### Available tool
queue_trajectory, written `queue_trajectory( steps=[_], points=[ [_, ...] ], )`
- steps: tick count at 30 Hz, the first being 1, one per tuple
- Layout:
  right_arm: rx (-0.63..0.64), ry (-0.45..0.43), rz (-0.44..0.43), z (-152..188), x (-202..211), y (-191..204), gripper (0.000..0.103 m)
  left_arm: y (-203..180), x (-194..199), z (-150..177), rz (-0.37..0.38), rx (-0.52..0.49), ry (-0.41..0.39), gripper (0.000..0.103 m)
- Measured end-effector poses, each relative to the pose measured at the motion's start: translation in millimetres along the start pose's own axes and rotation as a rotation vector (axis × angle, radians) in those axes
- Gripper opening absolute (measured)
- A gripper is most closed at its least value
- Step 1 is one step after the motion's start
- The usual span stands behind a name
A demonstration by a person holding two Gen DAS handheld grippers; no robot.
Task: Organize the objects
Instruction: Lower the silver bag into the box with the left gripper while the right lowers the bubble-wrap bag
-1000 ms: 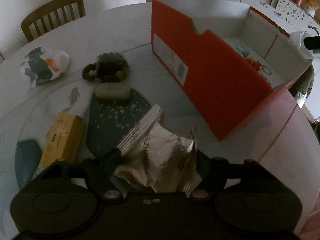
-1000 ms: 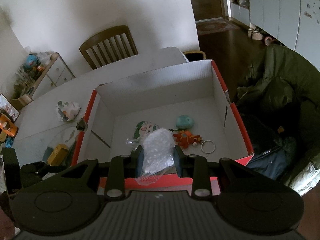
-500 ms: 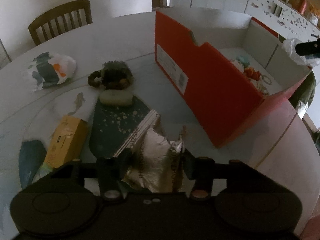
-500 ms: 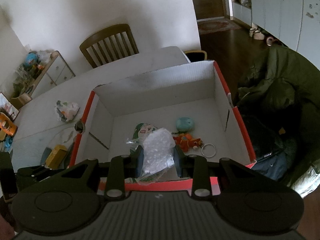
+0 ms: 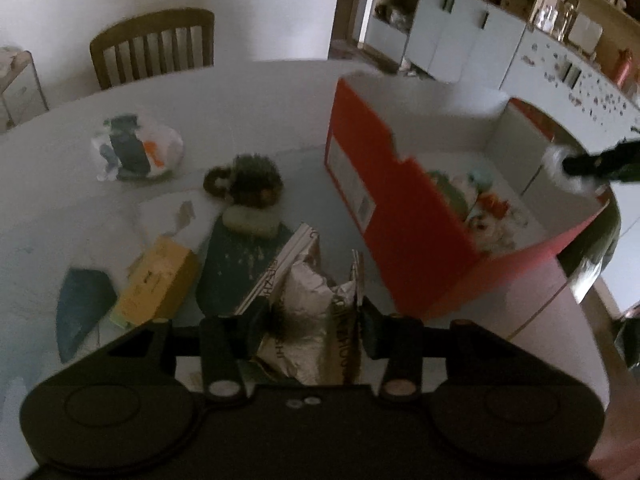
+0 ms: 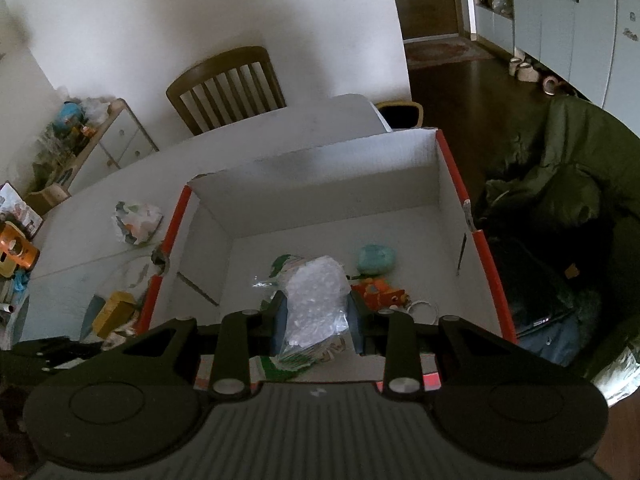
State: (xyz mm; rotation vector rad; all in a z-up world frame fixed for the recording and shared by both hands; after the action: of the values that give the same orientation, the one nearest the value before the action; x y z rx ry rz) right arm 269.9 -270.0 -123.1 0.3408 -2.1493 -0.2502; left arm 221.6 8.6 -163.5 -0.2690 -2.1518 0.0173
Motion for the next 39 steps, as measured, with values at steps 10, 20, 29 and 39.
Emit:
queue_trajectory(
  steps=[10, 20, 29, 39],
  points=[
    [0.004, 0.043, 0.013, 0.1, -13.1, -14.7, 0.031, -29.0, 42.7, -58.7, 0.023, 0.012, -0.091, 0.045],
    [0.066, 0.083, 0.031, 4.2, -27.0, -18.1, 0.03, -95.6, 20.3, -124.4, 0.105, -0.122, -0.135, 0.045],
    [0.145, 0.113, 0.042, 6.7, -41.6, -14.5, 0.031, -141.9, -61.3, -144.1, 0.093, -0.289, -0.027, 0.045],
    [0.155, 0.168, 0.052, 8.8, -64.8, -16.9, 0.031, -154.4, -120.6, -148.5, 0.053, -0.33, 0.078, 0.045]
  ],
)
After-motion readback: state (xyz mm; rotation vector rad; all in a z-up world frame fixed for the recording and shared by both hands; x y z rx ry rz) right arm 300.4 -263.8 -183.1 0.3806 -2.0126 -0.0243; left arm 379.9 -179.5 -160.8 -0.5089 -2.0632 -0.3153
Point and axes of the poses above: each gripper's, at about its wrist camera, not at the fingertips, and x roughly against the way its jaws point, y to its left, z to its underside, the point moved 6 cm from there along -x, roughly the way its jaws point, and after that the axes turned 1 degree about y, right-handed, at the moved point
